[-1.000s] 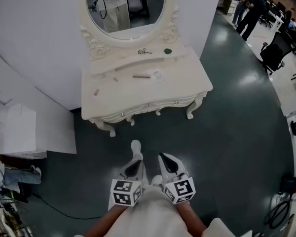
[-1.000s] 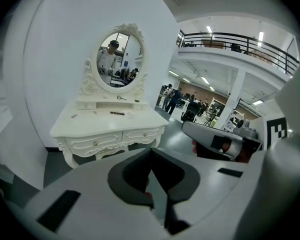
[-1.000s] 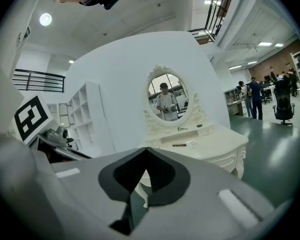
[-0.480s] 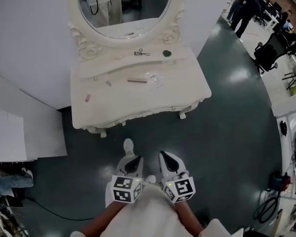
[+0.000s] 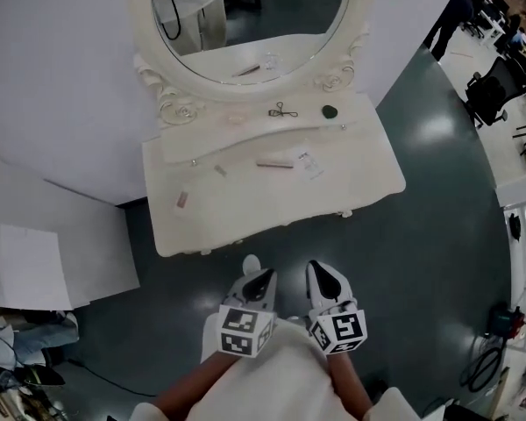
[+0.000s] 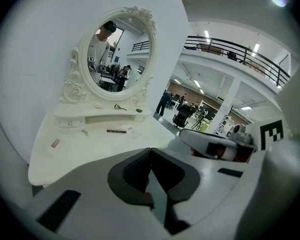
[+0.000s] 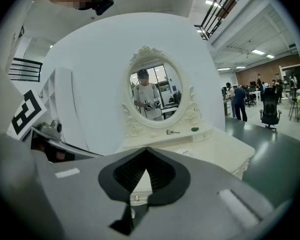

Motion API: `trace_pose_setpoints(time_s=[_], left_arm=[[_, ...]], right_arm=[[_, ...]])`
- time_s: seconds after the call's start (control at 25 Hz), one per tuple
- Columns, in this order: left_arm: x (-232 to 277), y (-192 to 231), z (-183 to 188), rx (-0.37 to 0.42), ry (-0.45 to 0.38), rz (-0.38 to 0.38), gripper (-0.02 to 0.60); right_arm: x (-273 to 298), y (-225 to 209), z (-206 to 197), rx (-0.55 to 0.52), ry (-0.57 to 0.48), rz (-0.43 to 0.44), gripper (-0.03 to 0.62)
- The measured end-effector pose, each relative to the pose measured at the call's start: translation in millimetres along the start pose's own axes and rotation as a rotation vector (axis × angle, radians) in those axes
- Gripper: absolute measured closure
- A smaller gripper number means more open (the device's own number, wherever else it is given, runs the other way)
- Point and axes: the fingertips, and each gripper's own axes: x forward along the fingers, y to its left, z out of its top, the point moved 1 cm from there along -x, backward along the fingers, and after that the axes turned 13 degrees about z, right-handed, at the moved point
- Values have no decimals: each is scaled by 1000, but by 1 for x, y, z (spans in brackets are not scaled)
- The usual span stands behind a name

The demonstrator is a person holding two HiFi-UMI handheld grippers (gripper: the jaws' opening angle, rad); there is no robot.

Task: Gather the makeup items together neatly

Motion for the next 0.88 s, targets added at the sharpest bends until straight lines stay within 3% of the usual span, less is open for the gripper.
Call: trace_pose_setpoints(time_s=[0.48, 0.88], left_arm=[[35, 62, 68, -23, -38, -51, 572], [66, 56, 88, 3, -17, -59, 572]], right_arm=[[84, -5, 34, -26, -7, -50, 592], [110, -38, 49, -16, 8, -37, 592]])
